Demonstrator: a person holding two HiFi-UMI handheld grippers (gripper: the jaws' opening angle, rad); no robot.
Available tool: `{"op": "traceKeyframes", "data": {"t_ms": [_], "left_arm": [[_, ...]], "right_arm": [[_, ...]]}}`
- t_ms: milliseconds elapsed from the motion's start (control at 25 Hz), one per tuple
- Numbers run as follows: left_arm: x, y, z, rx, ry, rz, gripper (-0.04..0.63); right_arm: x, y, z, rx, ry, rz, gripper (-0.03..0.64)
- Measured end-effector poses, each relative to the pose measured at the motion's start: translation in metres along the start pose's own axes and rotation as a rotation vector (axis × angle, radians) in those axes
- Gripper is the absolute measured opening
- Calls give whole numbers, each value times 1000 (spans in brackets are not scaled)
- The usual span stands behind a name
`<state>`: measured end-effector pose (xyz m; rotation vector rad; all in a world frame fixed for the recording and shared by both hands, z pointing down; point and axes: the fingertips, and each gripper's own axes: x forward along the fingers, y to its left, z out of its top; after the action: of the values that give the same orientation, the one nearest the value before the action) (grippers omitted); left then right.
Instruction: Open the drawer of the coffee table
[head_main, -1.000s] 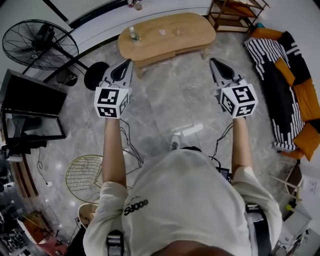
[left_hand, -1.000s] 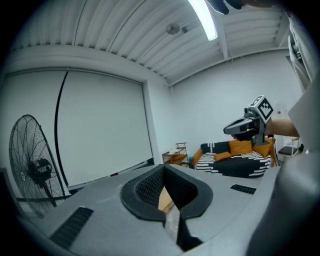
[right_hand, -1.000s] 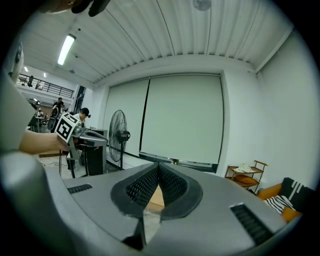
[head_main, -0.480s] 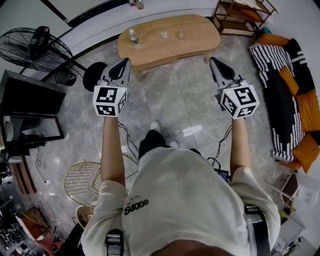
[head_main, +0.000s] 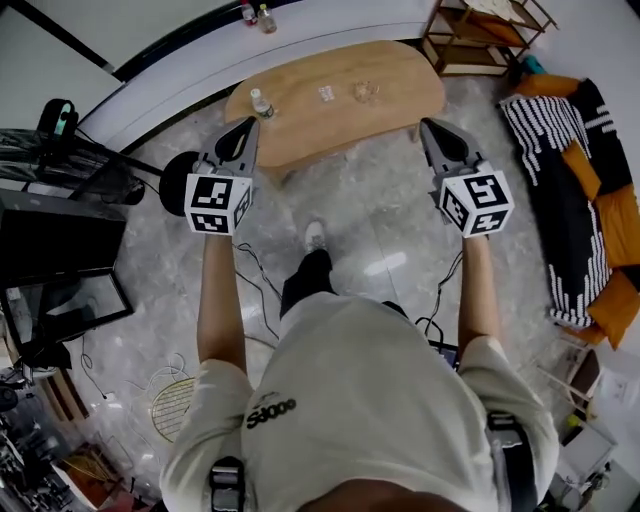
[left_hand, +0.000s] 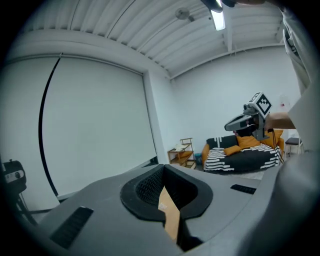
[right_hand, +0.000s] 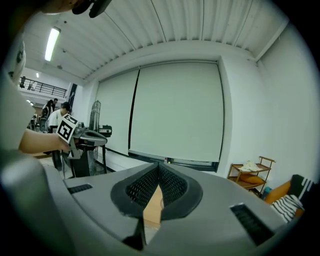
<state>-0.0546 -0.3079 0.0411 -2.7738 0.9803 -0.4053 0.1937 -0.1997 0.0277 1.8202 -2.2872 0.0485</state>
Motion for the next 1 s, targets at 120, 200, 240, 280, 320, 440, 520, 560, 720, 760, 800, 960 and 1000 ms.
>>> {"op": "traceKeyframes", "data": {"t_ms": [120, 200, 240, 280, 320, 440, 520, 560, 720, 760, 800, 960, 1000], "left_arm": [[40, 25, -9, 19, -3, -33, 17], [63, 41, -17, 33, -6, -55, 17], [73, 50, -22, 35, -6, -62, 17], [83, 58, -28, 33, -5, -65, 17], [92, 66, -36, 28, -1, -65, 17], [113, 81, -62, 11, 11, -53, 17], [122, 82, -85, -6, 19, -42, 17], [124, 80, -98, -14, 23, -35, 17], [135, 68, -161, -54, 47, 1, 17], [138, 64, -178, -62, 53, 8, 17], [140, 58, -194, -67, 60, 14, 17], [148, 34, -254, -57, 79, 20, 17], [151, 28, -270, -51, 83, 20, 17]], "right_arm": [[41, -24, -8, 127, -26, 16, 6], [67, -38, -15, 154, -22, 4, 6], [79, -42, -18, 141, -13, -7, 6], [90, -45, -21, 120, -3, -18, 6], [101, -47, -24, 97, 6, -26, 6], [127, -47, -40, 38, 26, -38, 6], [139, -44, -59, 13, 39, -38, 6], [143, -42, -70, 3, 45, -33, 6], [156, -37, -125, -42, 65, -16, 6], [159, -36, -139, -52, 69, -13, 6], [160, -35, -155, -59, 74, -9, 6], [169, -32, -227, -64, 90, 4, 6], [172, -31, -246, -64, 93, 5, 6]]}}
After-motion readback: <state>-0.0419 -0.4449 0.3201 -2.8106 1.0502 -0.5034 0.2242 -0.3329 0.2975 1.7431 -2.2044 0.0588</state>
